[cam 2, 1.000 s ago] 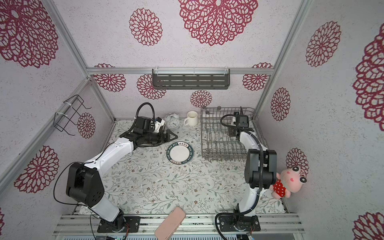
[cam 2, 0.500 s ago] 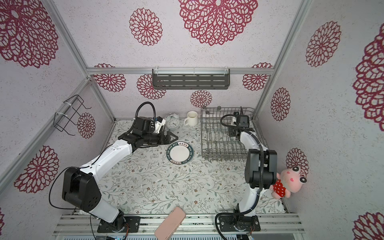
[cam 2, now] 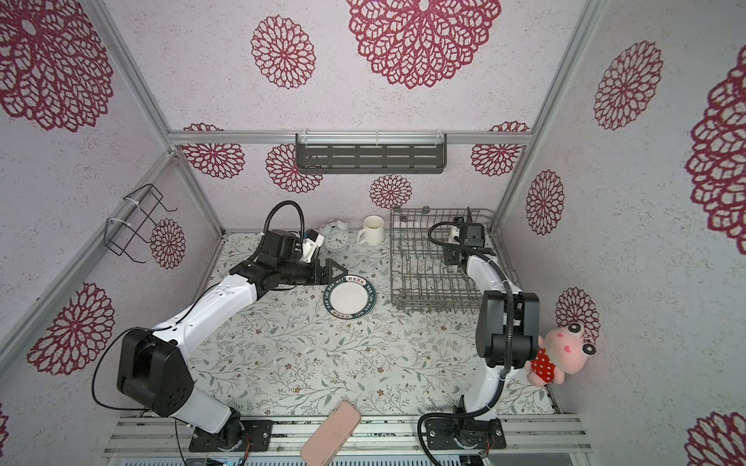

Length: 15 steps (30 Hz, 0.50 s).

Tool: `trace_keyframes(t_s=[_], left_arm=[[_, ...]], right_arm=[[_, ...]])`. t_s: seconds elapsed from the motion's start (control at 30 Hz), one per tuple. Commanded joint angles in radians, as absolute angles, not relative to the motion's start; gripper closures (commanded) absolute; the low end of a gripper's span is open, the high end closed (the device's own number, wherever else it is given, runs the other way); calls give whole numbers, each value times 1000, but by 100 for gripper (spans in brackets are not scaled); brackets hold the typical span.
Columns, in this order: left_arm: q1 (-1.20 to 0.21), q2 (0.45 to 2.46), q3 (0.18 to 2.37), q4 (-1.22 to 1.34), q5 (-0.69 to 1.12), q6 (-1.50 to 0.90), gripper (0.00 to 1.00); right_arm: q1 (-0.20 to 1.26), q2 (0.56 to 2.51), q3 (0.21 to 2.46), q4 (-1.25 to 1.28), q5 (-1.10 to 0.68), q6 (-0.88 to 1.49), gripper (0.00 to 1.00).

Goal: Unload the plates from the dish rack
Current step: Pick up the plate from the dish rack.

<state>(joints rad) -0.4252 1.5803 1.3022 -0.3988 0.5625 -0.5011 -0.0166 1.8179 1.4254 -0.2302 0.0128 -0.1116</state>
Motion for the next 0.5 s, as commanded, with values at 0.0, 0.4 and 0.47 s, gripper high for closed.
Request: trace_keyframes(t_s=[0.0,0.4,0.47], left_arm=[[-435,1560,1295,-370,555,-475,3],[-439,1555,1295,-373,549,-469,3],[-440,1554,1299,-379,548,-464,3]], right_arm=[[-5,1729,1482,-175,66,-121,100],[15,1676,1495,-183,43,-115,100],[25,1660,1496,-183,31,-111,100]])
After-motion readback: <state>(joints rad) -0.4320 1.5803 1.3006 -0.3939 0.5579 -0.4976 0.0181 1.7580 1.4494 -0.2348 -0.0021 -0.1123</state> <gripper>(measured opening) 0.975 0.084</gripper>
